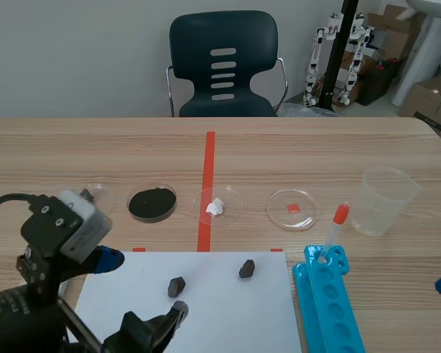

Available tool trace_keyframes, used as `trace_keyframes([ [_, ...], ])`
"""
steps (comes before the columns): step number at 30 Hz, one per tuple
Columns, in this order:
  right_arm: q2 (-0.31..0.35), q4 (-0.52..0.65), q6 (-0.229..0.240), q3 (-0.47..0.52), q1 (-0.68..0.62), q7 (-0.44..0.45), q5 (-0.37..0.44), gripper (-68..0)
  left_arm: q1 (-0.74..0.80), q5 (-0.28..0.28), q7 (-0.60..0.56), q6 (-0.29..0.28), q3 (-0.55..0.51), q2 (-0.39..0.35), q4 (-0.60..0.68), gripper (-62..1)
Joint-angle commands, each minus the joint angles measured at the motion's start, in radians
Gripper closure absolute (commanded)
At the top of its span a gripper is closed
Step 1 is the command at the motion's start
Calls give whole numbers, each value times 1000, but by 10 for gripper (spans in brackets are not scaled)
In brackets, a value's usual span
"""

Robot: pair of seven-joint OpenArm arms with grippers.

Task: Pick up the middle mineral with the left hand

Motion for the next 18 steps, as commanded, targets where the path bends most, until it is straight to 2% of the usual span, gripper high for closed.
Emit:
trace_keyframes([
  [1,0,21,-1,6,-1,15,11,-679,-39,3,65,62,23,27,10,-623],
  [2,0,21,-1,6,-1,15,11,-679,-82,3,142,134,48,51,8,-623],
  [6,0,21,-1,6,-1,15,11,-679,-189,25,285,321,112,99,-3,-623],
  [7,0,21,-1,6,-1,15,11,-679,-227,40,323,394,135,112,-11,-623],
  [10,0,21,-1,6,-1,15,11,-679,-287,72,392,520,178,129,-44,-623],
  [16,0,21,-1,6,-1,15,11,-679,-387,100,541,689,246,144,-153,-623],
  [18,0,21,-1,6,-1,15,11,-679,-410,102,569,708,259,153,-187,-623],
])
